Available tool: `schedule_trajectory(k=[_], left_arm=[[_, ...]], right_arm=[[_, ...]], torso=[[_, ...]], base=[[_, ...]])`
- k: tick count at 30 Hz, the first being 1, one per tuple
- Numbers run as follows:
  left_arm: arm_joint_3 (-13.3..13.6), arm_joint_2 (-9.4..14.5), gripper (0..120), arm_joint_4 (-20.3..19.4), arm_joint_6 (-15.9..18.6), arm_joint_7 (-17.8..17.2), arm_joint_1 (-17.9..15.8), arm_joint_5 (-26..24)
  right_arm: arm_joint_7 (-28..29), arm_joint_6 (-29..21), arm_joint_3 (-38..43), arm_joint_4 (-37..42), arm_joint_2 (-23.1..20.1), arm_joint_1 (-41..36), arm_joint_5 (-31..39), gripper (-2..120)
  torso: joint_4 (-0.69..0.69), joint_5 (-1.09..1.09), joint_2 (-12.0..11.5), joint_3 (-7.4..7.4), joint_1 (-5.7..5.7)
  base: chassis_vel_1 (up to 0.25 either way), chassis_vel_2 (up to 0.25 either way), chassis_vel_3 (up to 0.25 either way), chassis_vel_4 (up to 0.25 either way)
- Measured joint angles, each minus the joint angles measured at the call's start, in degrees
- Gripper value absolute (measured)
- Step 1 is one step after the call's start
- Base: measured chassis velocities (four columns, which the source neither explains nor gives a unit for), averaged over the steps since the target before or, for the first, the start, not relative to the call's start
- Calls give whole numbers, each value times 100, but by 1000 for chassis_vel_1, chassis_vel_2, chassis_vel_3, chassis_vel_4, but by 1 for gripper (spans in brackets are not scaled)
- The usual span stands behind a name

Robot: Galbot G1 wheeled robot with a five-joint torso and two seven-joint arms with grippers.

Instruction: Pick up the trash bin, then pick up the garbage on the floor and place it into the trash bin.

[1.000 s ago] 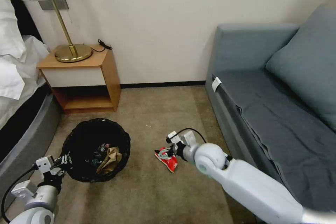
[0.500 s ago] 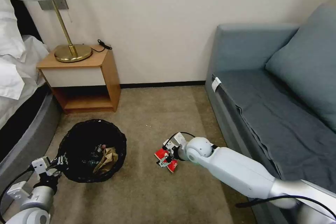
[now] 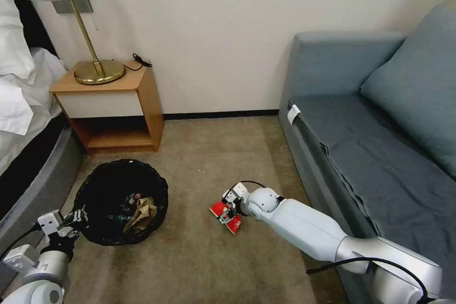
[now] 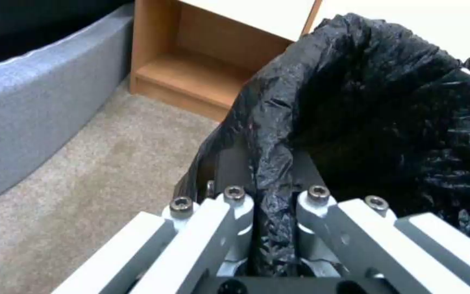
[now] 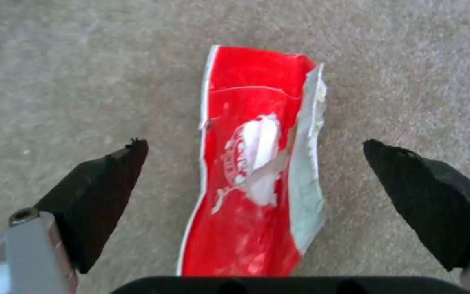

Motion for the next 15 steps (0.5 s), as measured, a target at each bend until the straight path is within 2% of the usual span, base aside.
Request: schedule_trajectory(k=[10,13,15], left_arm=[[14,12,4,12,24,0,-33,32],[2,12,4,37,24,0,-33,32],[2,11,4,41,24,0,-31,33]], right_arm=[[25,174,127,-544,233,-58,-261,99],[56,225,144,-587,252,-113,-303,86],[59,234,145,-590,254,-119,-311,85]], torso=[[0,0,0,0,0],[0,1,0,0,0],[0,1,0,0,0]], base=[[0,0,0,0],[0,0,0,0],[0,0,0,0]])
